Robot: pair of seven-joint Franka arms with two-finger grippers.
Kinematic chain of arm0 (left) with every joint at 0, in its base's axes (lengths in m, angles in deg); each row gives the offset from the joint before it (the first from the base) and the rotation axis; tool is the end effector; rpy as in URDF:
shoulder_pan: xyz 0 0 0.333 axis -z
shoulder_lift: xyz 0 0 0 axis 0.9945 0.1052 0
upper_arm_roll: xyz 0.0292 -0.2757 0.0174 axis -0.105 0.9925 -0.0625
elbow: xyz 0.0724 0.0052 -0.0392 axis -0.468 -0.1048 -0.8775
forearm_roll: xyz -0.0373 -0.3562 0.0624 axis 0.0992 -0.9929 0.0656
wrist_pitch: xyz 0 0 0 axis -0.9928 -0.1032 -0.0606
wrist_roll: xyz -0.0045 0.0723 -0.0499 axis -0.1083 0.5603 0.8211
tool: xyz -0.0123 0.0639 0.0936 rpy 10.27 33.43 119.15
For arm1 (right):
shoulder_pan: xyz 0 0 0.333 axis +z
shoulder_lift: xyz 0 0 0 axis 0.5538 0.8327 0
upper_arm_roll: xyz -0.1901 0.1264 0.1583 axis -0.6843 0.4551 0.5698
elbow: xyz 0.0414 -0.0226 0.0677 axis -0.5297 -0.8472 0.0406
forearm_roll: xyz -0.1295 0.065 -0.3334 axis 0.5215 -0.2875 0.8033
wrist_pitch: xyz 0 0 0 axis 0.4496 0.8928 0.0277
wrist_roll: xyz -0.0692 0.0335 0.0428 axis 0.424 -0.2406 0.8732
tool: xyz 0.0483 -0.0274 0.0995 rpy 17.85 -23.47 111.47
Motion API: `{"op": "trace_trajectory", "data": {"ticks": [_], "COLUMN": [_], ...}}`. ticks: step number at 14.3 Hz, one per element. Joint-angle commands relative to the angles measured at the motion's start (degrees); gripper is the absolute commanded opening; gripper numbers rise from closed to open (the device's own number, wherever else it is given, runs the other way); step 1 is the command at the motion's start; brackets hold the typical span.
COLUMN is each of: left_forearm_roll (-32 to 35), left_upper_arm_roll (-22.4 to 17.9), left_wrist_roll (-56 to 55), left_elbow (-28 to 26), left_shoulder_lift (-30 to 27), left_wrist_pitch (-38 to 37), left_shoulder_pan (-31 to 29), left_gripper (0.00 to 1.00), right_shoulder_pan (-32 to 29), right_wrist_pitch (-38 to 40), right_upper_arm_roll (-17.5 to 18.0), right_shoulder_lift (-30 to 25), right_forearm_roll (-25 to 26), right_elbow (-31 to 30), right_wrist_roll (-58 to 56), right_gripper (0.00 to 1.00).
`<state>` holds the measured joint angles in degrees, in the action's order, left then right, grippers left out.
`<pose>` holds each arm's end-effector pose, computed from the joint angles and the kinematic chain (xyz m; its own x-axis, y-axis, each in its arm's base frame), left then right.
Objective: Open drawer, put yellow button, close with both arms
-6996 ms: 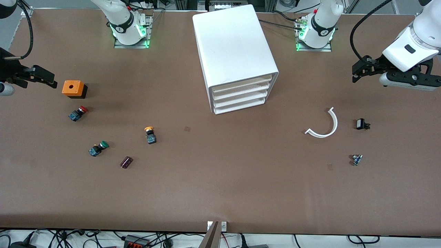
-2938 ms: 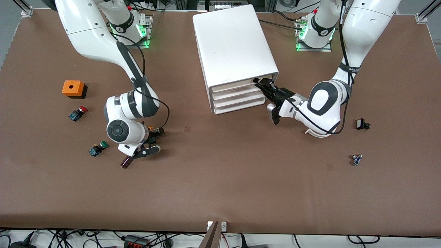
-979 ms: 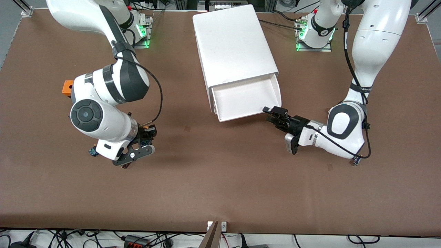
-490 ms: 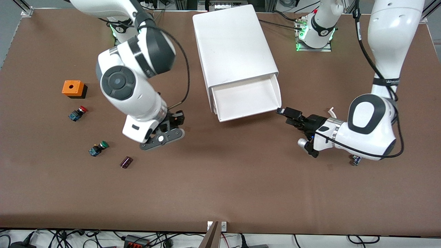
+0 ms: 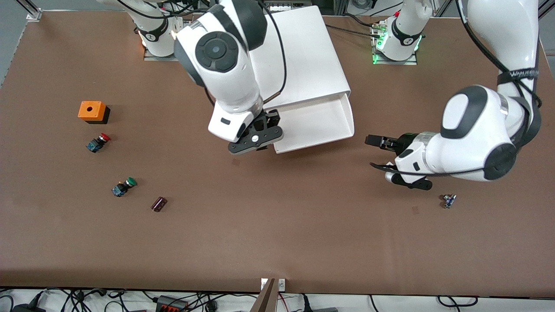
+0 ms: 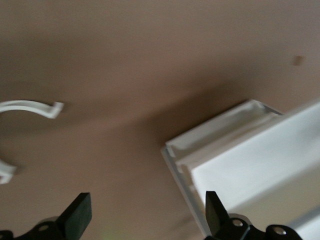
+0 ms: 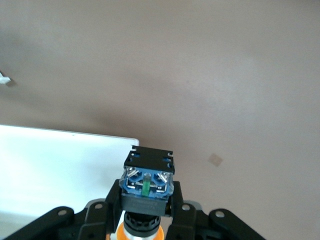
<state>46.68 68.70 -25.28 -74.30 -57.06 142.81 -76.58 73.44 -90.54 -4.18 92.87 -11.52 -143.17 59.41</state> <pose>0.5945 -0.1647 0.4025 0.9181 -0.1949 -0.3452 -0.1193 -0.9663 0.2282 0.5320 0.4404 0.4649 0.9533 0.2955 0.0625 0.3006 -0.9484 -0.1008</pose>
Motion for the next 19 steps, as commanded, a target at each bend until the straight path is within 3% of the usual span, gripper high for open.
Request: {"op": "trace_trajectory", "data": {"ticks": [1, 5, 10, 19], "left_forearm_roll": [11.82, 12.28, 12.11, 12.11], "left_upper_arm_roll": [-0.21, -1.17, -1.17, -1.08], "left_wrist_roll": [-1.81, -1.64, -1.99, -1.99], "left_elbow": [4.22, 8.61, 8.09, 7.92], "left_shoulder_lift": [-0.71, 0.60, 0.61, 0.43], "left_wrist_pitch": [-1.07, 0.50, 0.51, 0.51], "left_shoulder_pan": [2.20, 1.32, 0.35, 0.09], "left_gripper": [1.00, 1.00, 1.00, 1.00], "right_shoulder_pan": [1.05, 1.40, 3.16, 6.15], "right_wrist_pitch": [-2.17, -6.74, -10.70, -9.48], "right_upper_arm_roll": [0.38, 4.95, 5.04, 4.95], "right_shoulder_lift": [0.44, 1.76, 3.78, 7.12], "right_forearm_roll": [-0.50, -0.41, -0.41, -0.15], "right_elbow": [0.83, 0.83, 0.83, 0.57], "right_wrist_roll": [5.07, 12.10, 12.37, 14.13], "right_gripper": [0.00, 0.00, 0.00, 0.00]}}
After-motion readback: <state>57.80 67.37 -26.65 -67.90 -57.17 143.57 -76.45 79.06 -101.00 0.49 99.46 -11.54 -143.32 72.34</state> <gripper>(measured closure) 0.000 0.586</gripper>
